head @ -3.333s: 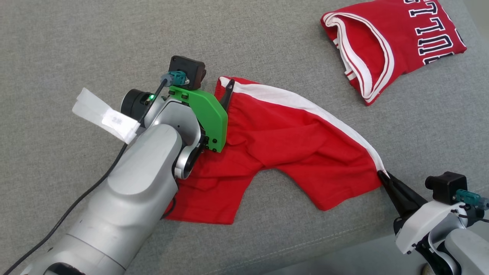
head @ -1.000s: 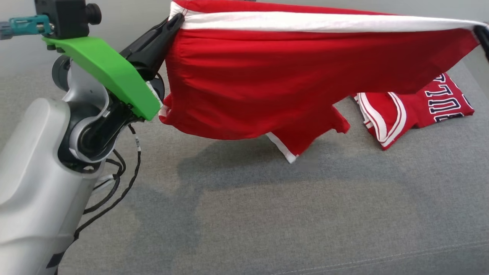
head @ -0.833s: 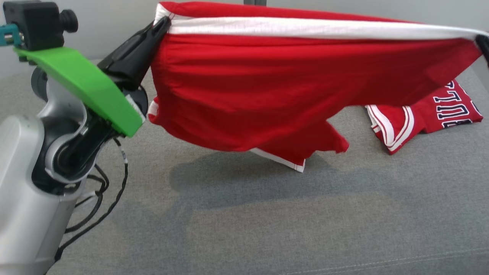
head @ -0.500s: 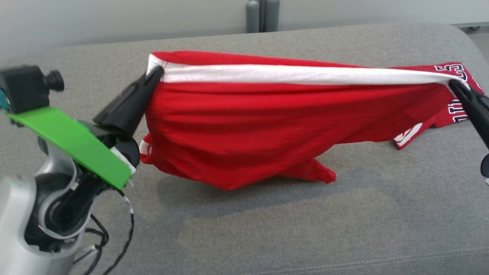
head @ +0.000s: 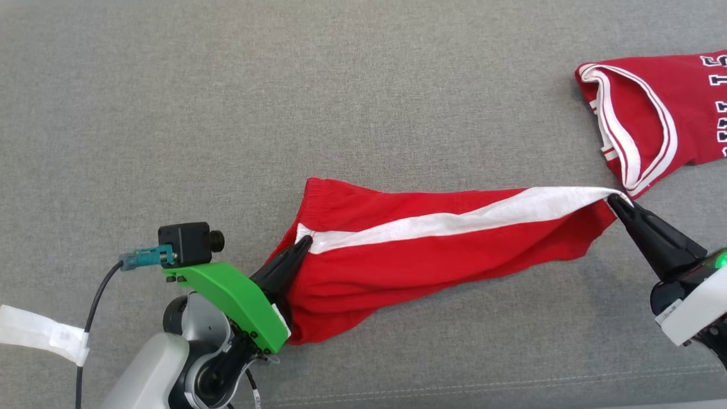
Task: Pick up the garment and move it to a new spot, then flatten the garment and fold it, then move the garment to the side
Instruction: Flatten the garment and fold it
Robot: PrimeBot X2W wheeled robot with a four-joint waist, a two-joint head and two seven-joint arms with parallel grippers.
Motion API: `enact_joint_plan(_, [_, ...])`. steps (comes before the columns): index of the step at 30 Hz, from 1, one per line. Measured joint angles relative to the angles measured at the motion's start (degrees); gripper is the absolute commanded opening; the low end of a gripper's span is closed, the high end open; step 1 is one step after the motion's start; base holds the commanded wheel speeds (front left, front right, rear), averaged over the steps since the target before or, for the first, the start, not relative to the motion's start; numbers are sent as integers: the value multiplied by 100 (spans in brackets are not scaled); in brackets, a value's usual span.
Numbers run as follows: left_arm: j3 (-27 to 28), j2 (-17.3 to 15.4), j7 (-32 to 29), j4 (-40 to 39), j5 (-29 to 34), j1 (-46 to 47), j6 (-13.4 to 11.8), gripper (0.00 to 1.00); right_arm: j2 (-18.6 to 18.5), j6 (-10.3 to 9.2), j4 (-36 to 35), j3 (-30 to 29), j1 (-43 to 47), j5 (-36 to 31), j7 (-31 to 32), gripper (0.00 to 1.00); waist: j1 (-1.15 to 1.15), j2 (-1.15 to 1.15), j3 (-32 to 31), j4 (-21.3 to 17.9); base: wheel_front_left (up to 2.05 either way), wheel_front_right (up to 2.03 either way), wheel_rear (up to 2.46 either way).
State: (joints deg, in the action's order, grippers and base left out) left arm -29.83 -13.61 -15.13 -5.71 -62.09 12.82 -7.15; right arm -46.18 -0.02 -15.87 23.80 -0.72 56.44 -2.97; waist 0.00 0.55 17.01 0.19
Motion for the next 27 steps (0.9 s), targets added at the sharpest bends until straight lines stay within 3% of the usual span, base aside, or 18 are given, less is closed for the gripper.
enact_joint_plan(4, [0, 5, 140, 397, 224, 19, 0, 0, 104, 7, 177, 126, -82, -156, 0, 0, 0, 0, 149, 40, 0, 0, 0])
enact_joint_plan(5, [-7, 13, 186, 487, 259, 27, 0, 9, 113, 7, 229, 127, -119, -174, -1, 0, 0, 0, 160, 48, 0, 0, 0])
enact_joint_plan(6, [-3, 19, 222, 555, 264, 32, 0, 33, 114, 7, 263, 129, -140, -185, -1, 0, 0, 0, 155, 52, 0, 0, 0])
enact_joint_plan(9, [-11, 68, 310, 658, 288, 68, 0, 91, 120, 4, 326, 127, -148, -243, -7, 0, 0, 0, 139, 54, 0, 0, 0])
enact_joint_plan(10, [-21, 108, 315, 720, 288, 87, 0, 100, 132, 0, 369, 127, -149, -259, -10, 0, 0, 0, 133, 57, 0, 0, 0])
enact_joint_plan(27, [-44, 481, 565, 1102, 269, 408, 16, 100, 302, 0, 631, 289, -238, -356, -53, 0, 0, 0, 39, 97, 0, 0, 0])
